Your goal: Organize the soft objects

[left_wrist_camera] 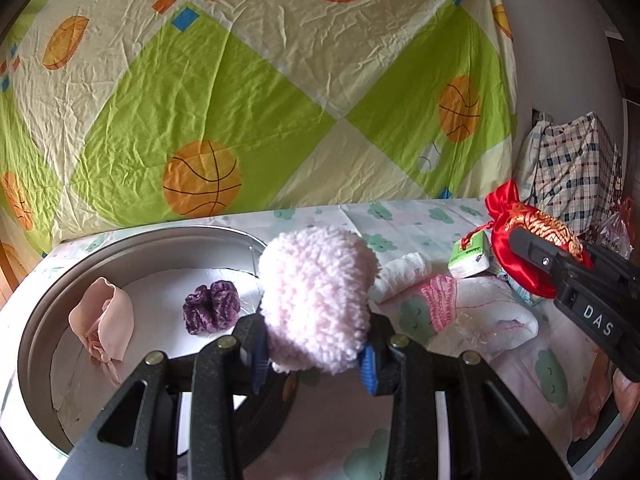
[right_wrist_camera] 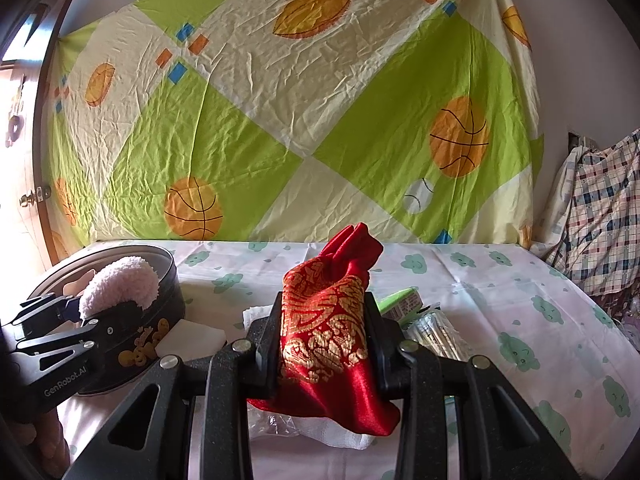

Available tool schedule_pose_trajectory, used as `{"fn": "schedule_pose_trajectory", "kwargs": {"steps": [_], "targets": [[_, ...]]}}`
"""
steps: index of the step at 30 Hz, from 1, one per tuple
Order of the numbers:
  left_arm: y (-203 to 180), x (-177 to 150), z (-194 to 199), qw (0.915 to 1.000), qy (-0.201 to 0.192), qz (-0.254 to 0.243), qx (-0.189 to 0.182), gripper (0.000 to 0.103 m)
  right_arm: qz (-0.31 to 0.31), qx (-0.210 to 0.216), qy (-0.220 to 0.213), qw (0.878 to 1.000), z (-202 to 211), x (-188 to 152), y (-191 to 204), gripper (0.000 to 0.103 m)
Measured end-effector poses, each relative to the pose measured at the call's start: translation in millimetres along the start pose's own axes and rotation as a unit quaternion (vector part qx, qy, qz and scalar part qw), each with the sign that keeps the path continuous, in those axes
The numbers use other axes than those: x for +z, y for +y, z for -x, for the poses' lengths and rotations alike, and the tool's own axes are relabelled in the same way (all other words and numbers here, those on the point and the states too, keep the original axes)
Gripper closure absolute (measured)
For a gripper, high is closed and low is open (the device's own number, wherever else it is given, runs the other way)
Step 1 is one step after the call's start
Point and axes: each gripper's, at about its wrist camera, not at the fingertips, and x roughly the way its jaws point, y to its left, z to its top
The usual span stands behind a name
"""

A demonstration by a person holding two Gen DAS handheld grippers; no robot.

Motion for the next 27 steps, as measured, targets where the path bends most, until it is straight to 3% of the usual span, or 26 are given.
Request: {"fn": "schedule_pose_trajectory", "kwargs": {"steps": [27], "targets": [[10.4,-6.5,19.7,0.9995,-0.018,0.024,0.002,0.068,0.012,0.029,-0.013,0.999,12.8,-3.7,26.4,0.066]]}}
